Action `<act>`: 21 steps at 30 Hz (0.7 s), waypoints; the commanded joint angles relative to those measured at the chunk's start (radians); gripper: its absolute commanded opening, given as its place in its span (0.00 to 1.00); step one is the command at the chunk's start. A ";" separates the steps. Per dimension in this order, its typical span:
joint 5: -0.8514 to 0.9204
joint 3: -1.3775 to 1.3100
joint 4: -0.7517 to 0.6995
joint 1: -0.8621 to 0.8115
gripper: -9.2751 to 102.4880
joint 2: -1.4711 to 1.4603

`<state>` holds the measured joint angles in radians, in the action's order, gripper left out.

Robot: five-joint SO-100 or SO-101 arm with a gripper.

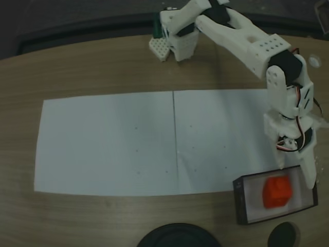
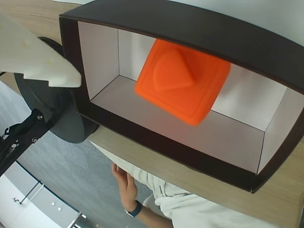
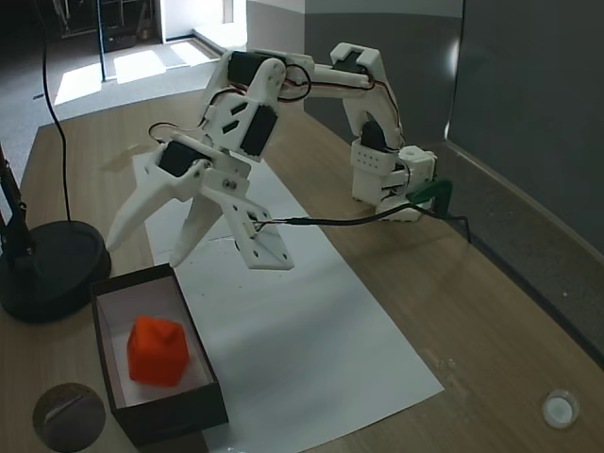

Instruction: Grab a orange square and put it in the box.

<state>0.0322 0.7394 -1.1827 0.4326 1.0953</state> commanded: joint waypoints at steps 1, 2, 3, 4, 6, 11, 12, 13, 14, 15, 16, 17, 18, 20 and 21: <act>0.075 -0.067 -0.037 -0.020 0.16 0.086; 0.092 -0.067 -0.066 -0.034 0.10 0.106; 0.101 -0.067 -0.098 -0.048 0.07 0.130; 0.100 -0.067 -0.133 -0.060 0.09 0.167; 0.086 -0.067 -0.204 -0.083 0.10 0.261; 0.034 -0.067 -0.339 -0.097 0.08 0.614; 0.028 -0.067 -0.359 -0.097 0.08 0.693; 0.029 -0.066 -0.383 -0.097 0.08 0.776; 0.029 -0.063 -0.407 -0.097 0.08 0.854; 0.031 -0.058 -0.428 -0.100 0.08 0.934; 0.031 -0.057 -0.453 -0.107 0.08 1.011; 0.029 -0.057 -0.480 -0.130 0.08 1.085; 0.029 -0.057 -0.505 -0.163 0.08 1.152; 0.035 -0.054 -0.540 -0.250 0.08 1.279; 0.035 -0.044 -0.541 -0.307 0.08 1.341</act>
<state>0.0690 0.7225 -1.7181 0.1933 2.2596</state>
